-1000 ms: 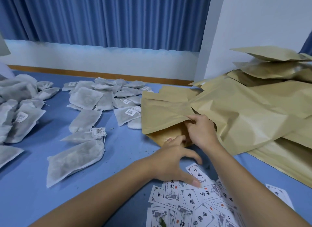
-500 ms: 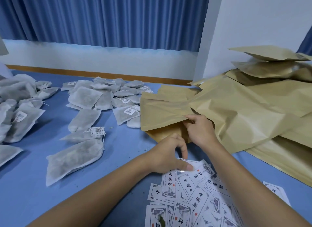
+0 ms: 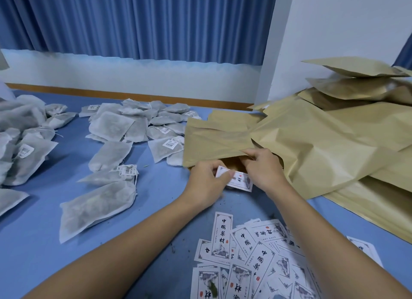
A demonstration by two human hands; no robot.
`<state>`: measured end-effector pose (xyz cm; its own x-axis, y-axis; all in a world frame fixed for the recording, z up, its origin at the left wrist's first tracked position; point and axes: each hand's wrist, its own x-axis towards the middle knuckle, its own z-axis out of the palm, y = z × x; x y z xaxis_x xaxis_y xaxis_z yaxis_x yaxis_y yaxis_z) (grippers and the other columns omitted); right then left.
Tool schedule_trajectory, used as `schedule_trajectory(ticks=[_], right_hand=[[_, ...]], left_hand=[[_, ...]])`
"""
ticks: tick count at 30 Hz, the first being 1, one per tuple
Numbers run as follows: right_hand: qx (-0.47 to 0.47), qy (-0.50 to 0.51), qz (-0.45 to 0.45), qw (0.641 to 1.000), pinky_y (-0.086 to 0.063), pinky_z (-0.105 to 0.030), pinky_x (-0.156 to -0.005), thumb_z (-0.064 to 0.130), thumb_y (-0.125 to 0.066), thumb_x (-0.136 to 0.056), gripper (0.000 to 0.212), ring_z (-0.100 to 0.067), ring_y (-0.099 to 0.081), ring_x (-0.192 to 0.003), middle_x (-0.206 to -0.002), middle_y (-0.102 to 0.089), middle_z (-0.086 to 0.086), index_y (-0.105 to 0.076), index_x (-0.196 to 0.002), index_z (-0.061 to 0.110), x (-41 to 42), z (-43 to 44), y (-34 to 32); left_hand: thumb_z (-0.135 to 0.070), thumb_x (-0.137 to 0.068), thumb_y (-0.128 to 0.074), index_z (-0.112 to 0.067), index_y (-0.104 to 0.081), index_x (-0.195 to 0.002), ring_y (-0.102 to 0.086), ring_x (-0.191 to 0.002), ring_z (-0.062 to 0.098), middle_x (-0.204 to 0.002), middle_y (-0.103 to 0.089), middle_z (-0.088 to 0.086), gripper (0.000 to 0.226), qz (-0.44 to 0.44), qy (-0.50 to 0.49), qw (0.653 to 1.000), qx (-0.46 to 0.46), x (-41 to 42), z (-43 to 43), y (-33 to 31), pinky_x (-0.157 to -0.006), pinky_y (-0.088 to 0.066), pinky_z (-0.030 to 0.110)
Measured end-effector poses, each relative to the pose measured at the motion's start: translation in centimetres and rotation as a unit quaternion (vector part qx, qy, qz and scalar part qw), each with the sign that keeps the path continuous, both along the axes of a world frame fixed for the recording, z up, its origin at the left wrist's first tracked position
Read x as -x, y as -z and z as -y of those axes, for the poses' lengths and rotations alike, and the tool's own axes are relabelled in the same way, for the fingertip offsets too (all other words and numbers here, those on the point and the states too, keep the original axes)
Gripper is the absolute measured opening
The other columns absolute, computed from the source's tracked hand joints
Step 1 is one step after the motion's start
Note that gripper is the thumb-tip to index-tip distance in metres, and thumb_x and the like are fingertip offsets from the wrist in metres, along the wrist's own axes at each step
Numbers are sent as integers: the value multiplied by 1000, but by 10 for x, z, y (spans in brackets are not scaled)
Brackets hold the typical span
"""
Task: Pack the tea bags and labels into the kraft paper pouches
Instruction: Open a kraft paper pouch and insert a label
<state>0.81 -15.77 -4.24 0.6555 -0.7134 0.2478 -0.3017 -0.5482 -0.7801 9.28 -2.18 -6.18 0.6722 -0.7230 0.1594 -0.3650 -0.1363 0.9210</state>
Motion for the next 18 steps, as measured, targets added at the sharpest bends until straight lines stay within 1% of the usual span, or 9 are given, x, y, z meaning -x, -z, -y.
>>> schedule_trajectory(ticks=[3, 5, 9, 11, 13, 14, 15, 16, 18], right_hand=[[14, -2, -1, 1000, -37, -8, -52, 14, -57, -96, 24, -7, -52, -63, -80, -73, -6, -80, -95, 21, -2, -2, 1], [22, -12, -8, 1000, -37, -6, -53, 12, -57, -96, 28, 2, -52, -59, -72, -69, 6, -80, -99, 27, -3, -5, 2], [37, -26, -21, 999, -36, -1, -64, 8, -57, -94, 33, -10, -59, -84, -92, -74, 7, -79, -109, 28, -6, -8, 4], [41, -30, -19, 999, -37, -4, -65, 6, -57, -93, 34, -13, -59, -87, -93, -74, 6, -79, -108, 28, -6, -9, 4], [45, -33, -15, 998, -40, -15, -66, 6, -55, -93, 33, -17, -59, -85, -89, -73, 3, -79, -104, 27, -6, -11, 3], [46, -28, -11, 998, -40, -20, -64, 8, -54, -94, 31, -21, -58, -80, -84, -72, 1, -79, -100, 26, -5, -11, 3], [46, -19, -6, 999, -39, -20, -61, 10, -54, -95, 29, -23, -56, -75, -76, -69, -1, -78, -93, 26, -5, -10, 2], [47, -8, -1, 999, -37, -17, -55, 13, -53, -96, 29, -24, -52, -68, -68, -65, 0, -75, -84, 27, -4, -9, 3], [58, 5, 6, 998, -36, -12, -52, 13, -53, -95, 33, -19, -46, -59, -56, -56, 6, -67, -71, 30, -4, -9, 3]], left_hand=[[-21, -99, -57, -7, -58, -85, -50, -35, 19, -52, -63, 8, 20, -52, -54, 997, -30, -3, 4, 2, -40, -35, 24], [-15, -99, -54, -8, -54, -87, -39, -33, 17, -49, -57, 5, 14, -149, -91, 985, -18, -4, 10, 2, -37, -28, 19], [8, -94, -44, -8, -51, -82, -40, -44, 15, -50, -55, 5, 21, -385, -137, 909, 84, -6, 25, -9, -34, -19, 14], [14, -94, -39, -6, -58, -87, -53, -56, 17, -71, -64, 10, 28, -455, -130, 865, 164, -4, 33, -16, -35, -35, 15], [15, -96, -42, -3, -65, -105, -65, -78, 22, -96, -69, 14, 30, -496, -121, 827, 237, -4, 43, -22, -48, -53, 20], [14, -96, -44, -3, -65, -113, -66, -86, 23, -104, -69, 14, 32, -509, -121, 812, 261, -7, 49, -24, -54, -57, 23], [13, -96, -46, -5, -64, -114, -65, -87, 22, -104, -69, 12, 31, -513, -117, 807, 267, -9, 55, -26, -55, -58, 24], [10, -97, -46, -8, -64, -109, -62, -79, 18, -94, -68, 9, 27, -509, -111, 817, 249, -12, 59, -27, -51, -55, 22], [2, -99, -43, -13, -59, -87, -46, -57, 9, -71, -55, 3, 24, -490, -94, 849, 175, -18, 65, -28, -38, -41, 16]])
